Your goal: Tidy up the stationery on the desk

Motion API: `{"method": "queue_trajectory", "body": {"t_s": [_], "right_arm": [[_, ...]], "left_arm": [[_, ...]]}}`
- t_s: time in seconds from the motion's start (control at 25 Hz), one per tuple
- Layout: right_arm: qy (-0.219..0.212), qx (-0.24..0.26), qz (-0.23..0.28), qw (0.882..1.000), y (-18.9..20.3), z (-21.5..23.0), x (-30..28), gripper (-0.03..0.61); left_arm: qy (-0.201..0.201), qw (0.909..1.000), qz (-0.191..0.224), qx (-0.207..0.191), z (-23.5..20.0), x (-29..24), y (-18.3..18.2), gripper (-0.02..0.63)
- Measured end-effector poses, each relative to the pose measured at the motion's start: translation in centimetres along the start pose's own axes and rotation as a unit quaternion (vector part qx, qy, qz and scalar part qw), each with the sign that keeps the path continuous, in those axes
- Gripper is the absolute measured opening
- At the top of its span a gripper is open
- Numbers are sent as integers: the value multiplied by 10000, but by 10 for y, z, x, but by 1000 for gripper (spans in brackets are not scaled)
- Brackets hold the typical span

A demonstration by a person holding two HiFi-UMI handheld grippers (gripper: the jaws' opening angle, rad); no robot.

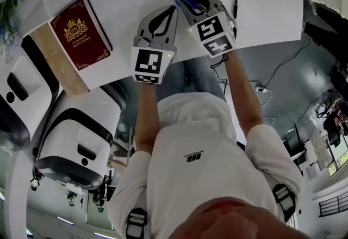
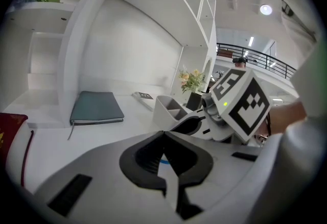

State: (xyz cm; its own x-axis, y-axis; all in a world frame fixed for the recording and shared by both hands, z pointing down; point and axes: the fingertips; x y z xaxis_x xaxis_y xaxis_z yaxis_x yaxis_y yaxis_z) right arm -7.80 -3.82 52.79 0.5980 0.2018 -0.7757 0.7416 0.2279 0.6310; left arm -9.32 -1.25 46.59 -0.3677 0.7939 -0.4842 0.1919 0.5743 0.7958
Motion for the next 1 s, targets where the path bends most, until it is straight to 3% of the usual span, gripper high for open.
{"method": "queue_trajectory", "body": {"t_s": [0.4,0.6,1.0], "right_arm": [[-26,227,-393,9990,10,-1,-18,87],[-68,304,-419,9986,10,-5,-19,61],[254,-69,580,9980,-33,2,34,57]], "left_arm": [[-12,10000,-16,57,-5,-1,2,0],[-21,10000,-15,79,-7,-1,2,0],[-26,10000,22,2,-4,6,-13,0]]}}
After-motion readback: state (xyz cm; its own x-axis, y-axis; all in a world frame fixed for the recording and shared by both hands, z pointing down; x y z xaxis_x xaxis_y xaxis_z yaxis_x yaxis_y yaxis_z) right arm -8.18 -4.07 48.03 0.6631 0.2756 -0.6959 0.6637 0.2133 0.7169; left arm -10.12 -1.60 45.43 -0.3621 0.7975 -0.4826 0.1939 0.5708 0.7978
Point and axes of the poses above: the fingertips, and each gripper's own axes: x backward along the fingers, z to its right, y out of its underside, and after that the axes turned 7 degrees about x, right-handed
